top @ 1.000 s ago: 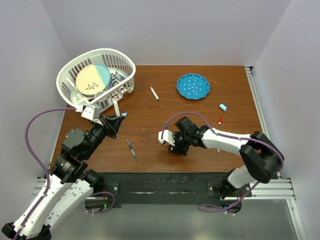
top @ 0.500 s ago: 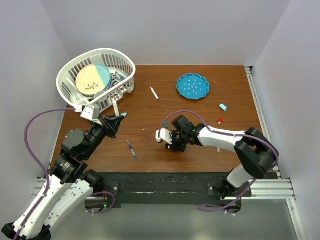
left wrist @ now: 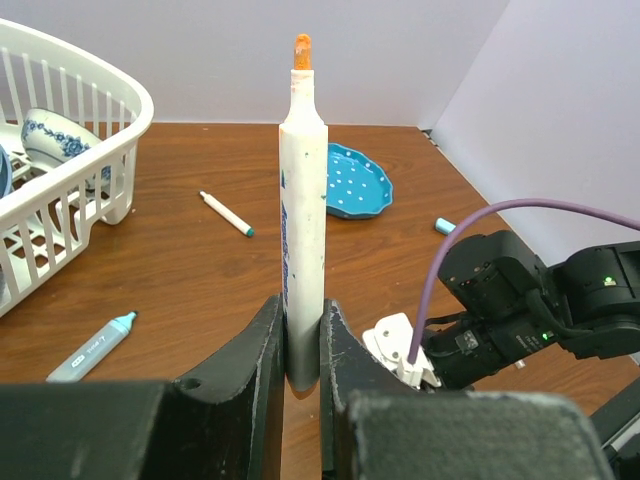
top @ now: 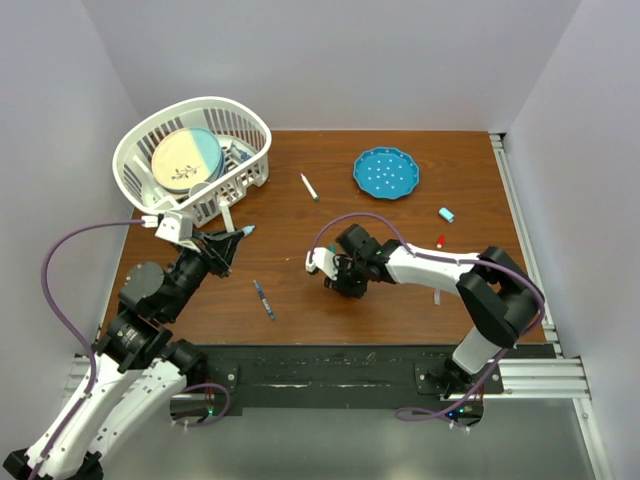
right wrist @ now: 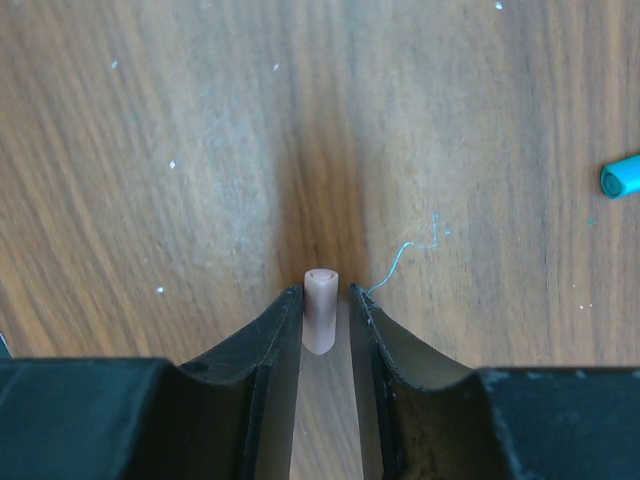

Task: Insert the pens into the pen caps

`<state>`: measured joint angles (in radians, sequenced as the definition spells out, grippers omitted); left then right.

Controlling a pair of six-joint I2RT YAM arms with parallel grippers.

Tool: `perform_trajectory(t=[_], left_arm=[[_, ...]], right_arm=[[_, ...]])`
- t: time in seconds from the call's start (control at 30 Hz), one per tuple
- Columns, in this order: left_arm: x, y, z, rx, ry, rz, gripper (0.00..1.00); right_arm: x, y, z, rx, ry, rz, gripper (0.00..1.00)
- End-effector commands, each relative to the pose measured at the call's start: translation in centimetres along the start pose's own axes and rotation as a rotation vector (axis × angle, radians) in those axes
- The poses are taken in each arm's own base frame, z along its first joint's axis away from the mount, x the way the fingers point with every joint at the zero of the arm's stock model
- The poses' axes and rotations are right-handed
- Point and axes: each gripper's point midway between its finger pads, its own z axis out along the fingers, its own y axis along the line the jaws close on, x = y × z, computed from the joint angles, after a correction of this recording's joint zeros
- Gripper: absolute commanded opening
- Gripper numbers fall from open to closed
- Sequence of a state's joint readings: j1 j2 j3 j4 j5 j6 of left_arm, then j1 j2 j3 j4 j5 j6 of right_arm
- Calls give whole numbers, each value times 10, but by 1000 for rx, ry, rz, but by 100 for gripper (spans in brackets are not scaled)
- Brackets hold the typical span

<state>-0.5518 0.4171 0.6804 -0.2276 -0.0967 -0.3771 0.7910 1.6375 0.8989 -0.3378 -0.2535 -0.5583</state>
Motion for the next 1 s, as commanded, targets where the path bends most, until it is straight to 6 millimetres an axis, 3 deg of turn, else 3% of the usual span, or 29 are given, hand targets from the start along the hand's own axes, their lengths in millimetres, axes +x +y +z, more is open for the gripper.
perform_trajectory(t=[0.0, 0.33, 0.7, 0.83, 0.97], left_arm=[[-5, 5, -2, -23, -25, 10, 0], [-5, 4, -1, -20, -24, 4, 0], [0, 2, 2, -9, -6, -2, 0], [1, 6, 3, -38, 3, -32, 0], [8, -3, 4, 12, 31, -40, 0]], right_arm=[[-1, -2, -2, 9, 51, 98, 30], [17, -8, -11, 87, 137, 172, 31], [19, -5, 2, 111, 162, 206, 27], [23, -7, 2, 145, 189, 215, 19], [18, -9, -1, 175, 171, 267, 2]])
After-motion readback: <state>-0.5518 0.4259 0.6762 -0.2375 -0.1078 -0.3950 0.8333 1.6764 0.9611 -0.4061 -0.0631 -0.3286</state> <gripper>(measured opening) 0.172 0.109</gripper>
